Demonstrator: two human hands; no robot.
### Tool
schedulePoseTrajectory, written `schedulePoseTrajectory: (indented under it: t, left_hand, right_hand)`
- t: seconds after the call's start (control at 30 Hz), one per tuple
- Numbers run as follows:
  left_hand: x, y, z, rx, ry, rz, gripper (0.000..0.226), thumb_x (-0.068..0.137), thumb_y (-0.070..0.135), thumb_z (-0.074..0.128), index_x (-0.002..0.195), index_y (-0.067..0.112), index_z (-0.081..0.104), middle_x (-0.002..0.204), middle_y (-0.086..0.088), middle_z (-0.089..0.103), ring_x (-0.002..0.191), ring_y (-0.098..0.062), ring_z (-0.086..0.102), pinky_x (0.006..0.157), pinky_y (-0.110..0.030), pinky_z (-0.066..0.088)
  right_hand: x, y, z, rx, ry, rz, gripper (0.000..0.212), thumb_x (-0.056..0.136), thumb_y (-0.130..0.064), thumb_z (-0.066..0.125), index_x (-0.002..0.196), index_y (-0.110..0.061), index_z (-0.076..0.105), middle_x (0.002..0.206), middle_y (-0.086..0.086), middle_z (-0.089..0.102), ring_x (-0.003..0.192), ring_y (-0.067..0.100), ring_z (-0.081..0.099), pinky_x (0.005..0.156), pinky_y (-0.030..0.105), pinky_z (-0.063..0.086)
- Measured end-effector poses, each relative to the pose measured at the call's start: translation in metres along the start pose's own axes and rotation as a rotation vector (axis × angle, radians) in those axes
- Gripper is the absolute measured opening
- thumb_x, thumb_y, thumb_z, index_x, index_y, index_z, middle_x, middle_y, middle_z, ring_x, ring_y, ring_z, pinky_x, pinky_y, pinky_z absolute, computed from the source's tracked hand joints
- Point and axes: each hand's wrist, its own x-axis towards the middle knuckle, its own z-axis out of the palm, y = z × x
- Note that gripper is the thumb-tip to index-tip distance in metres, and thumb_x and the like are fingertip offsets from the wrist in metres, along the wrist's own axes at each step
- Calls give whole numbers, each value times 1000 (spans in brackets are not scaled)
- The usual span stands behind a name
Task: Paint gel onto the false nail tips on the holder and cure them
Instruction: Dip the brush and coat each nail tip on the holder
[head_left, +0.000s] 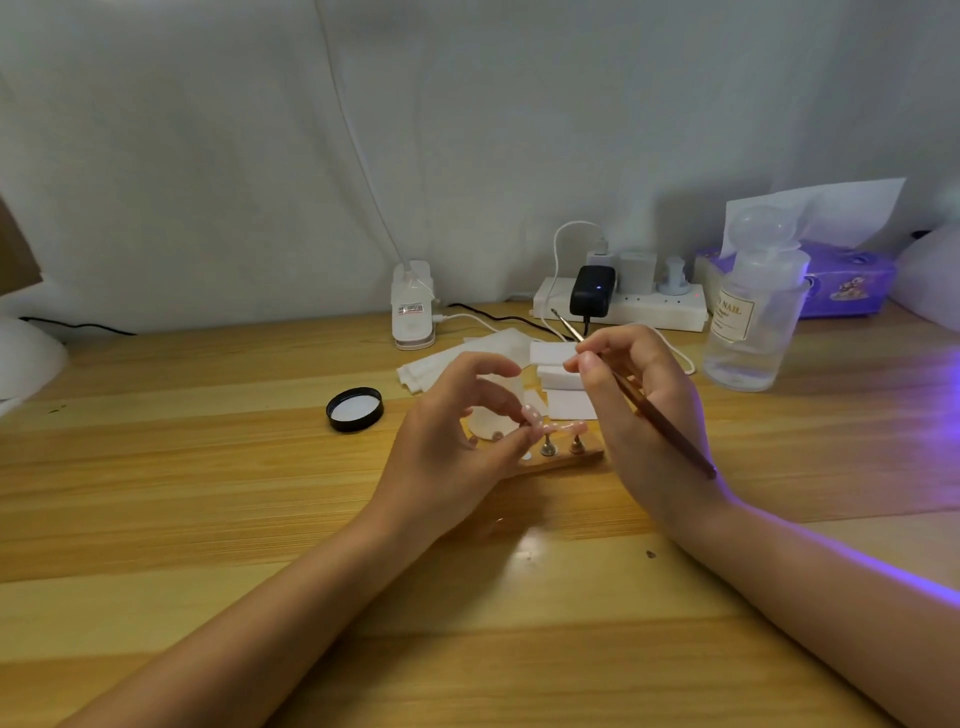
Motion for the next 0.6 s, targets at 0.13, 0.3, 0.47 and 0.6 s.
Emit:
schedulePoseTrajectory:
  t: [0.13,0.3,0.47,0.6]
  left_hand:
    - [-2,-4,1,40,-5,-29,44,72,15,77,103,29,49,76,17,64,83,6,59,72,-6,40]
    - [-2,-5,3,109,-29,-54,43,72,16,77,102,29,48,77,18,66,82,4,58,63,-8,40]
    - [-5,-7,4,174,-78,-92,42,72,24,77,105,29,50,79,20,66,87,-2,61,75,-14,40]
    - [-5,-8,4,154,-70,-120,41,72,23,77,104,27,51,78,20,66,86,-1,61,71,-3,37]
  right_hand:
    - [0,0,-1,13,-5,-3,7,85,-27,46,85,-31,52,83,-11,59,80,-1,55,65,5,41]
    - [0,3,-1,3,-13,-13,16,92,-13,51,86,-28,53,83,-9,59,78,0,54,64,5,41]
    - [0,2,-2,1,-28,-18,18,93,-13,48,86,-28,52,82,-8,59,78,-1,55,62,4,41]
    - [1,3,-2,-51,-40,-47,14,94,-22,46,86,-34,49,83,-11,60,80,-1,56,65,7,43]
